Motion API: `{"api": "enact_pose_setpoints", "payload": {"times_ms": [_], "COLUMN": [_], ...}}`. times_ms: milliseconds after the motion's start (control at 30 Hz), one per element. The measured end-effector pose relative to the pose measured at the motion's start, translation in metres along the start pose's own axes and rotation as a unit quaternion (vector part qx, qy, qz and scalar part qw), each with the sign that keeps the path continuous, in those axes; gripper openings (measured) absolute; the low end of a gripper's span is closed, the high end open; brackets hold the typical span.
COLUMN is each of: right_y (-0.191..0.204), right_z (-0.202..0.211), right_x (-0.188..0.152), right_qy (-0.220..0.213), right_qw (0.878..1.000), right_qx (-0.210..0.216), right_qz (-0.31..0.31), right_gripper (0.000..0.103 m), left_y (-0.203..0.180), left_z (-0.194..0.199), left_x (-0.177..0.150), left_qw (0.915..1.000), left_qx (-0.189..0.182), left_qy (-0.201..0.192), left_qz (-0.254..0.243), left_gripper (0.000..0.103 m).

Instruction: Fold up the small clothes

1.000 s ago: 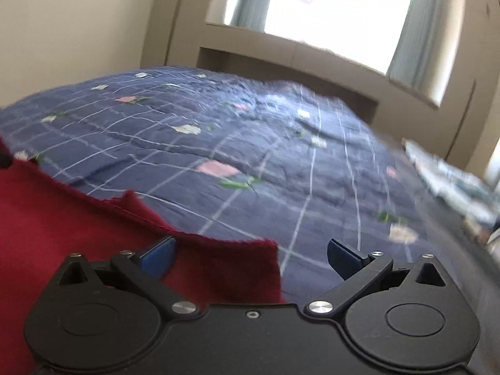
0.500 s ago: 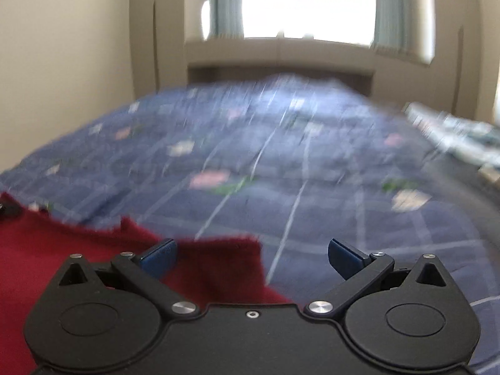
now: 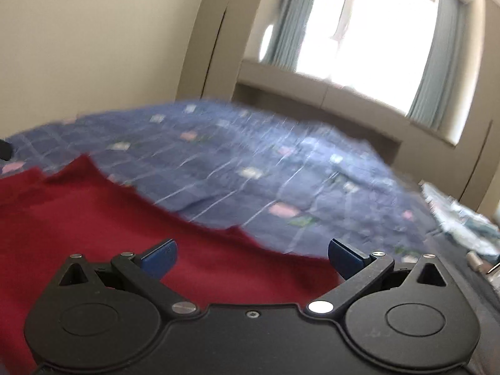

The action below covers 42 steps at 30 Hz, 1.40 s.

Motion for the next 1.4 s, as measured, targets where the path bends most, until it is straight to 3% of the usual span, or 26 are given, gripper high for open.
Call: {"api": "enact_pose_setpoints", "payload": {"times_ms": [67,200,300,433,600,733,1033,1400], "right_y": [0.012,0.026,0.028,0.035,0.039,0.043,0.071,0.114], "right_z": [-0.017,-0.056,-0.075,-0.089,-0.088,-0.087,-0.028,0.047], "right_x": [0.005,0.016,0.019,0.005,-0.005,-0.005,-0.011,-0.060], "right_qy": [0.027,0.050,0.054,0.075,0.059,0.057,0.036,0.022], "right_qw": [1.000,0.999,0.998,0.997,0.997,0.997,0.998,0.999], "right_qx": [0.001,-0.014,-0.028,-0.032,-0.039,-0.049,-0.037,-0.029], "right_qz": [-0.002,-0.004,-0.002,0.004,0.009,0.024,0.043,0.011], "right_gripper": [0.102,0.102,0.102,0.102,0.102,0.102,0.102,0.102], "left_y": [0.012,0.035,0.041,0.035,0.024,0.026,0.029,0.033], "left_z": [0.011,0.010,0.004,0.005,0.002,0.002,0.003,0.003], "left_x": [-0.014,-0.046,-0.062,-0.071,-0.084,-0.086,-0.088,-0.089], "left_qw": [0.9998,0.9982,0.9987,0.9994,0.9982,0.9985,0.9986,0.9989], "left_qx": [0.004,0.008,0.017,0.026,0.048,0.042,0.035,0.025], "left_qy": [-0.011,0.003,0.009,-0.017,-0.032,-0.033,-0.037,-0.040], "left_qz": [0.017,0.060,0.048,0.016,-0.018,-0.012,-0.013,-0.007], "left_gripper": [0.103,0.103,0.103,0.103,0.103,0.103,0.103,0.103]}}
Point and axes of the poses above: each gripper's, at about its wrist camera, not at the fingertips, and z roughly against the way its jaws point, y to its left, x to its top, the point moved 2 cm from there along -z, roughly the way its jaws point, and after that the axes turned 9 degrees about x, right-handed, at the moved point
